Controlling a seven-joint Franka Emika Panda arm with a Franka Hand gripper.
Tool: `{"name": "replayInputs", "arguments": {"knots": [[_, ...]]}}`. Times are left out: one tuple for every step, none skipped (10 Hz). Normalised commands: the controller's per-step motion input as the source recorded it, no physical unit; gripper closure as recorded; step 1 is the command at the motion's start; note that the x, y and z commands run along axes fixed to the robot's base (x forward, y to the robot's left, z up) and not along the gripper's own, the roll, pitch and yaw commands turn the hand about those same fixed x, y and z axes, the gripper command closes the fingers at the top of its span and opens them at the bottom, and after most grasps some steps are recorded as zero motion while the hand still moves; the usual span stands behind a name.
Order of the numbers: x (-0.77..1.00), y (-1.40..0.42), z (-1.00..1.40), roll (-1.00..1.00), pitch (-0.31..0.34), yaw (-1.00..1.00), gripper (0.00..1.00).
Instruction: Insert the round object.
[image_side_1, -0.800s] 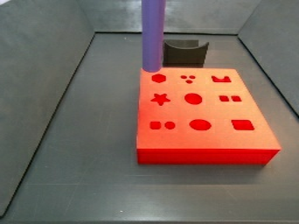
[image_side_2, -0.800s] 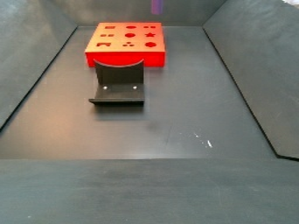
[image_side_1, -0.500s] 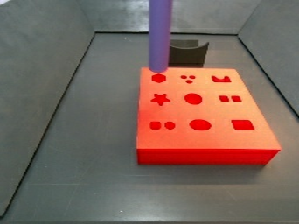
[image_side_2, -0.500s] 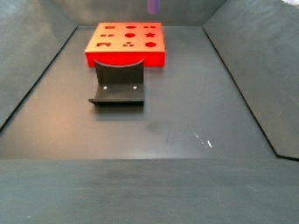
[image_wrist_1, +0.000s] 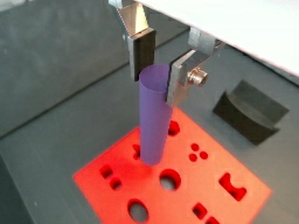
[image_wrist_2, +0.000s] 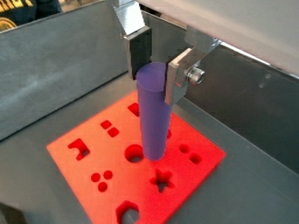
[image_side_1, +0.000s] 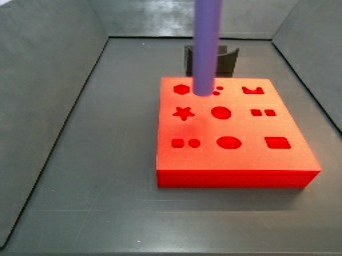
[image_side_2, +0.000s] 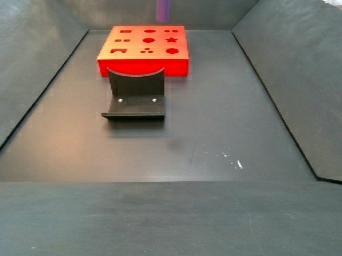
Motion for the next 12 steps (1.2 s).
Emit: {"name": "replayInputs", "arguments": {"knots": [[0.99, -0.03, -0.14, 0.00, -0.177, 0.00, 1.00], [1.00, -0.07, -0.06, 0.00, -0.176, 0.00, 1.00], [1.00, -0.06, -0.03, 0.00, -0.177, 0.00, 1.00], [1.00, -0.01, -0.06, 0.00, -0.163, 0.00, 1.00], [0.85, -0.05, -0.21, 0.22, -0.081, 0.01, 1.00], [0.67, -0.01, -0.20, 0.30, -0.019, 0.00, 1.00], [0.71, 0.00, -0.26, 0.28, -0.051, 0.00, 1.00], [0.65, -0.01, -0.25, 0.29, -0.046, 0.00, 1.00], [0.34, -0.04, -0.19, 0.27, -0.007, -0.01, 1.00], [0.01, 0.00, -0.14, 0.23, 0.000, 0.00, 1.00], [-0.04, 0.00, -0.14, 0.17, 0.000, -0.05, 1.00], [-0.26, 0.00, -0.11, 0.14, 0.000, -0.13, 1.00]]}}
